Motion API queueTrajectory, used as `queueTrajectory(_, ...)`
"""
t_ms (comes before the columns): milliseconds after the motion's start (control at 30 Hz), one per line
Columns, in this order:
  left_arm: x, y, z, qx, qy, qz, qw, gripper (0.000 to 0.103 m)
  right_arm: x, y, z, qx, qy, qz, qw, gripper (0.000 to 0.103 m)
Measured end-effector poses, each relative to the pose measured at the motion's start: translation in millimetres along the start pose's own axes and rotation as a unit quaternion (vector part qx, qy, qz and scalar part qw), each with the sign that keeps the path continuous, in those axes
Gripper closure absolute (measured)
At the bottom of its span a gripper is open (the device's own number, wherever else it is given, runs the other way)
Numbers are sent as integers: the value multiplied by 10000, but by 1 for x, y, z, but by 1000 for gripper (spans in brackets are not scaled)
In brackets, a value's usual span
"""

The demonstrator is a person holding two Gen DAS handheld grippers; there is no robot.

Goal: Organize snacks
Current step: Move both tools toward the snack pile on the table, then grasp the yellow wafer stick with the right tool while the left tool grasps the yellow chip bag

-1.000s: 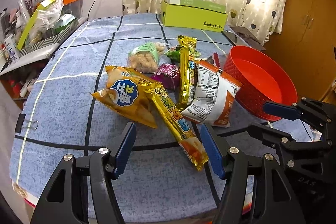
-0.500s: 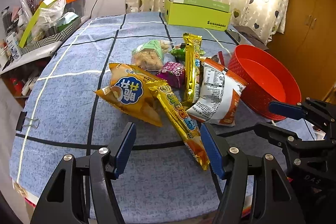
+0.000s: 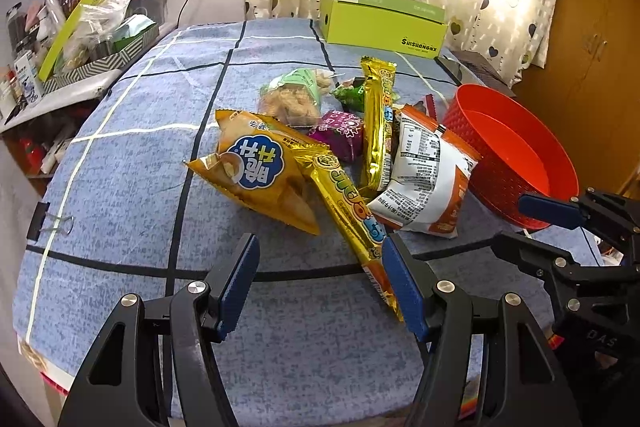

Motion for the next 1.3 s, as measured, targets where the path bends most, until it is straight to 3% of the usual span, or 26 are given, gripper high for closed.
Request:
queueTrajectory(600, -2, -4, 19, -63, -81, -138, 9999, 38, -1, 13, 18, 138, 3, 170, 9998, 59)
queueTrajectory(833, -1, -7, 26, -251, -188, -254, 9992, 38, 1, 16, 19, 195, 102, 153, 9996, 59)
queueTrajectory(1300, -1, -4, 55, -352, -620, -294, 9970, 38, 10, 39, 45, 638, 200, 255, 9974, 66)
Point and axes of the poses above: each gripper's, at about its wrist camera, not at the fingertips, and y roughly the way its jaws point, z to its left, x to its top, the point moved 4 cm from there along y, roughly the way its jaws point, and after that the axes turned 4 degrees about y, right-handed, at the moved point
